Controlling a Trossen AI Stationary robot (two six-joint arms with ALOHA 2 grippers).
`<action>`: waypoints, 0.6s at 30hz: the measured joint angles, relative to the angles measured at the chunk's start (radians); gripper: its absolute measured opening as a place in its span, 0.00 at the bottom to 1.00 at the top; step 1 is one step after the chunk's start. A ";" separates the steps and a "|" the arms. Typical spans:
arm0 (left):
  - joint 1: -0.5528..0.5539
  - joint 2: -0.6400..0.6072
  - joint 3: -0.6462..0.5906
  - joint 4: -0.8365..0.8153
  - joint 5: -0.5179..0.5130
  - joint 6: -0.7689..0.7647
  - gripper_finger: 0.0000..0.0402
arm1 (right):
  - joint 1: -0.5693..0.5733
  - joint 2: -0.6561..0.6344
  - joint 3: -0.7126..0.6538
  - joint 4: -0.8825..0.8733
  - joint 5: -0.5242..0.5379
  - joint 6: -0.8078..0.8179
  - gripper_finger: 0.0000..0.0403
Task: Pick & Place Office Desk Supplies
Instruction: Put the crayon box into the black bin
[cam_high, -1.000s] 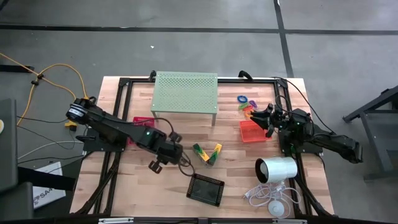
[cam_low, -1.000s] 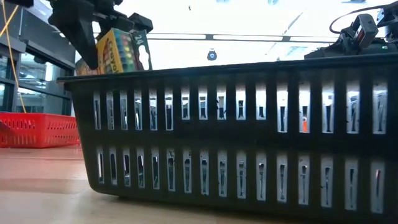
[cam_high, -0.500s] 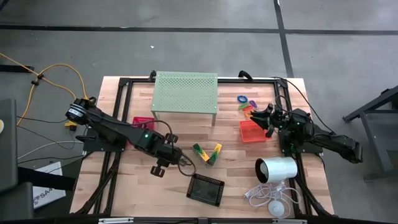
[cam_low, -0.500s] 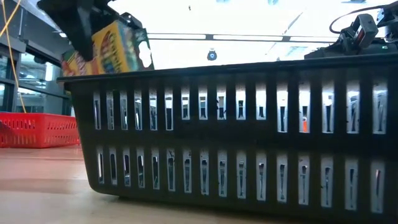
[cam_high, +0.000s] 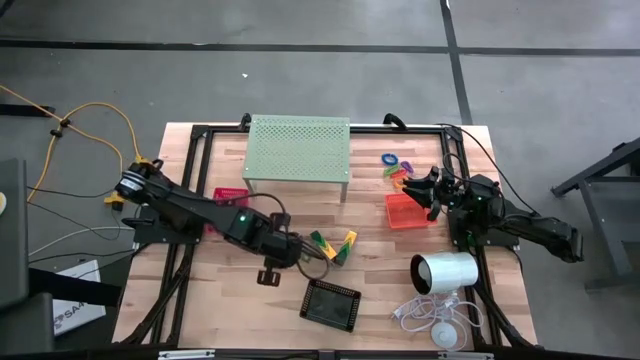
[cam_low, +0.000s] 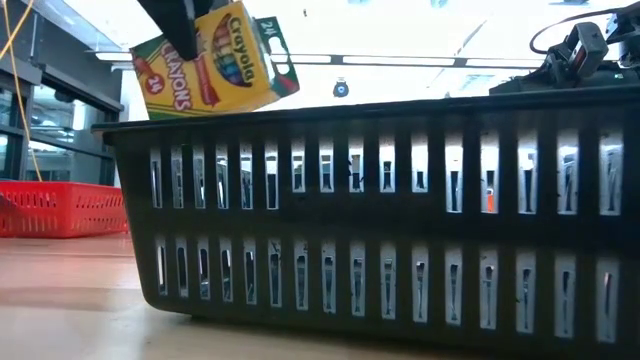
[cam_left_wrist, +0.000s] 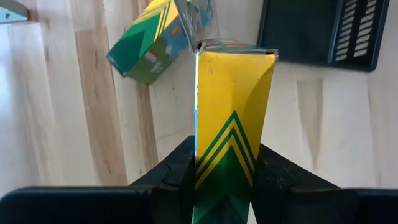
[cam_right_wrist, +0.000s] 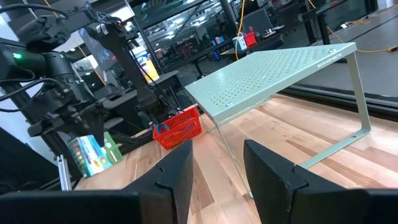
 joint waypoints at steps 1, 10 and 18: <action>0.000 0.014 0.016 -0.005 0.002 -0.002 0.25 | 0.000 0.000 0.000 0.000 0.000 0.000 0.32; -0.037 0.126 0.151 -0.017 0.005 -0.032 0.25 | 0.000 0.000 0.000 0.000 0.000 0.000 0.32; -0.079 0.231 0.273 -0.020 0.029 -0.073 0.25 | 0.000 0.000 0.000 0.000 0.000 0.000 0.32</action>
